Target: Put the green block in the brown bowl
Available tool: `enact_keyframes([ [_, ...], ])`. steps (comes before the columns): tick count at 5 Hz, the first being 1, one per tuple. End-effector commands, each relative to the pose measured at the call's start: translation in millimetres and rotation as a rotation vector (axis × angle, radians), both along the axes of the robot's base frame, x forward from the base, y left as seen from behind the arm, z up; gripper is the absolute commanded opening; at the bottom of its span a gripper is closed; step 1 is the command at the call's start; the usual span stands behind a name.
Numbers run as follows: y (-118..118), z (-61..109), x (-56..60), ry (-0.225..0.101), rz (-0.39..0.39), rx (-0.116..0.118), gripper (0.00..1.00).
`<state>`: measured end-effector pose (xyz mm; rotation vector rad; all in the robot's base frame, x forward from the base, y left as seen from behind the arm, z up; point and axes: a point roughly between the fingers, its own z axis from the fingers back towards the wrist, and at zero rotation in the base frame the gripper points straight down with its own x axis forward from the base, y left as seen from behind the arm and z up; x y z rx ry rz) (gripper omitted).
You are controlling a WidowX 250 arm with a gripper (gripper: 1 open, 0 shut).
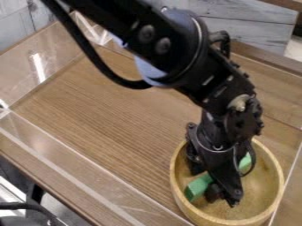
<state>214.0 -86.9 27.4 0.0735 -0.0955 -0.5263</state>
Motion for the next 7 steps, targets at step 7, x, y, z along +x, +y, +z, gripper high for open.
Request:
enact_keyframes([
  [7, 3.3, 28.8, -5.8, 0.107, 0.148, -0.088, 0.0],
])
